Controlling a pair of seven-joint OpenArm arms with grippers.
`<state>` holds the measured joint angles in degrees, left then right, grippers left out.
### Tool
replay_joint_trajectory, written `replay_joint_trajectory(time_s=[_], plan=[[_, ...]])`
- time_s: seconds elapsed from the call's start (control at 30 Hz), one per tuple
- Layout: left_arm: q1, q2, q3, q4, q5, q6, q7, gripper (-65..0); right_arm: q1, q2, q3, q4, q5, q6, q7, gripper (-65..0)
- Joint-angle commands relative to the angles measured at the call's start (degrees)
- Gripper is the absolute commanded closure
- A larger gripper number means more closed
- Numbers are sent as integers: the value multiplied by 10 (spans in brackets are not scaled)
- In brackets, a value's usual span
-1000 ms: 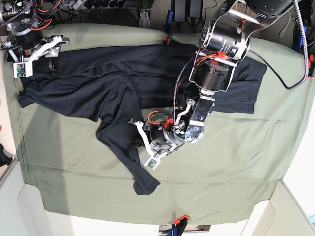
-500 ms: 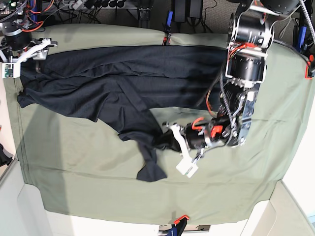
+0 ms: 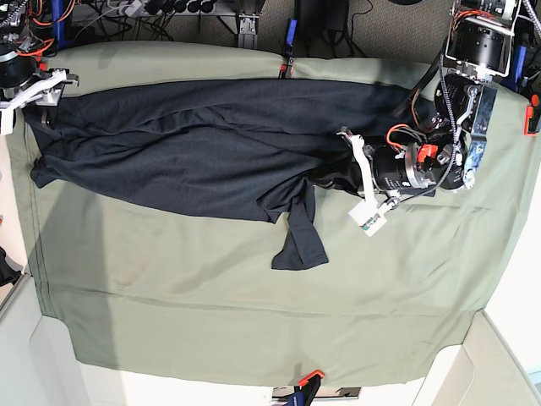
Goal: Fold the T-shirt properly
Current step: 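Grasp the loose sleeve with the left gripper and fold it onto the strip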
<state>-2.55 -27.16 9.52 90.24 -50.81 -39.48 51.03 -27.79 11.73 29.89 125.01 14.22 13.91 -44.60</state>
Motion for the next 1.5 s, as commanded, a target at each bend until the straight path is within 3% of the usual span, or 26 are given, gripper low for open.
replay_joint_trajectory(time_s=[0.0,0.07,0.17,0.2,0.23,0.43,0.63,0.77,0.9,1.0,1.07,1.27,1.47], plan=[[-9,-5,-4,10,-13,-5,-10,0,0,6,4,12,4,-2,15,-418],[-11,-5,-4,10,-11,-5,-10,-8,0,6,4,12,4,-2,13,-418],[-14,-5,-4,10,-9,-5,-10,-300,-1,6,4,12,4,-2,11,-417],[-15,-5,-4,10,-9,-5,-13,-375,-1,6,4,12,4,-2,11,-417],[-16,-5,-4,10,-9,-5,-21,-402,-1,6,4,12,4,-2,11,-417],[-76,-4,-4,10,4,-5,-63,-401,-5,6,4,12,3,-2,10,-418],[-147,23,-4,-22,120,6,-126,-401,-14,5,4,12,3,-2,10,-417],[-179,74,-4,-130,178,24,-163,-401,-13,5,4,12,3,-2,10,-418],[-203,105,-4,-245,294,34,-245,-401,-13,5,4,12,3,-2,10,-417],[-208,106,-4,-284,353,79,-292,-401,-14,5,4,12,2,-2,10,-417],[-208,106,-4,-287,361,93,-286,-401,-14,5,4,12,2,-2,10,-418],[-207,117,-4,-298,348,93,-279,-401,-15,5,4,12,2,-2,9,-417],[-208,145,-4,-313,277,93,-230,-401,-14,5,4,12,3,-2,9,-417]])
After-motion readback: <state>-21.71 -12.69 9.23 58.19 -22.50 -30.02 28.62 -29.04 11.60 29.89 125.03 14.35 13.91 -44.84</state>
